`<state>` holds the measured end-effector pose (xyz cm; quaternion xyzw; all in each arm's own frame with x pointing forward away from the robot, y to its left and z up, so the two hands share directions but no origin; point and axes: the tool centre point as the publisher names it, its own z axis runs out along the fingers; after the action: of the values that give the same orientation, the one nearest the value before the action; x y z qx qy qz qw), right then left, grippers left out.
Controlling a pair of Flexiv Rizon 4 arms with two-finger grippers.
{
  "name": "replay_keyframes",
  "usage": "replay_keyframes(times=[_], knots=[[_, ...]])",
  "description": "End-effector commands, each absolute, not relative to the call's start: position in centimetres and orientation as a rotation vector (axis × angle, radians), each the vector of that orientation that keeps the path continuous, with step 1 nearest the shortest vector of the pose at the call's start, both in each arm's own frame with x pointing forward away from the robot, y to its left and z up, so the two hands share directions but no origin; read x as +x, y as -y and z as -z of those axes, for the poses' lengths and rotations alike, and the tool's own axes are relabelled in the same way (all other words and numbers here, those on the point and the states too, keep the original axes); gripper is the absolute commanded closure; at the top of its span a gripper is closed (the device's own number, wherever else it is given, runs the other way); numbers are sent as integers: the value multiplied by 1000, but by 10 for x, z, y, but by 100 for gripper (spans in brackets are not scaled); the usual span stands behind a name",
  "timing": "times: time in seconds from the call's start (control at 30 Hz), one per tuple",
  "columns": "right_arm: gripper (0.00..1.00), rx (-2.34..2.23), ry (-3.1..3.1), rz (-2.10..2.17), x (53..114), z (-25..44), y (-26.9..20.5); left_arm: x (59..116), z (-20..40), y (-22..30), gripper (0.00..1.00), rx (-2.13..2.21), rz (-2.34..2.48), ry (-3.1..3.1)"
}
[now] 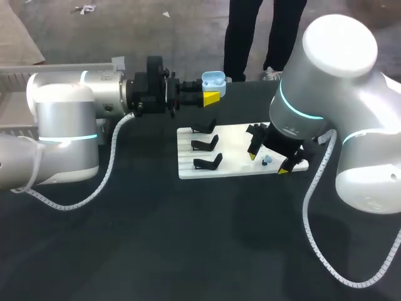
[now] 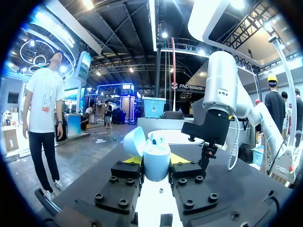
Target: Pick up each earbud case from the left stands, insert the matching earbuds, close the lid, and place the case in the box.
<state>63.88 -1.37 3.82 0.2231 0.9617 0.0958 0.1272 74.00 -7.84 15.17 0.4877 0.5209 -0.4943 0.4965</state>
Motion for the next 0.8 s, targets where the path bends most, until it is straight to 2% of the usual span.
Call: replay_keyframes(times=[0.03, 0.1, 0.17, 0.8], knots=[[42, 644, -2790, -291, 640, -34, 16, 739, -151, 79, 100, 1176, 1193, -1257], [43, 642, -2788, -292, 641, -34, 17, 739, -151, 79, 100, 1176, 1193, -1257], [51, 642, -2784, -296, 641, -33, 17, 739, -151, 79, 100, 1176, 1193, -1257], [55, 622, -2786, -291, 647, -28, 19, 739, -151, 79, 100, 1176, 1193, -1257]])
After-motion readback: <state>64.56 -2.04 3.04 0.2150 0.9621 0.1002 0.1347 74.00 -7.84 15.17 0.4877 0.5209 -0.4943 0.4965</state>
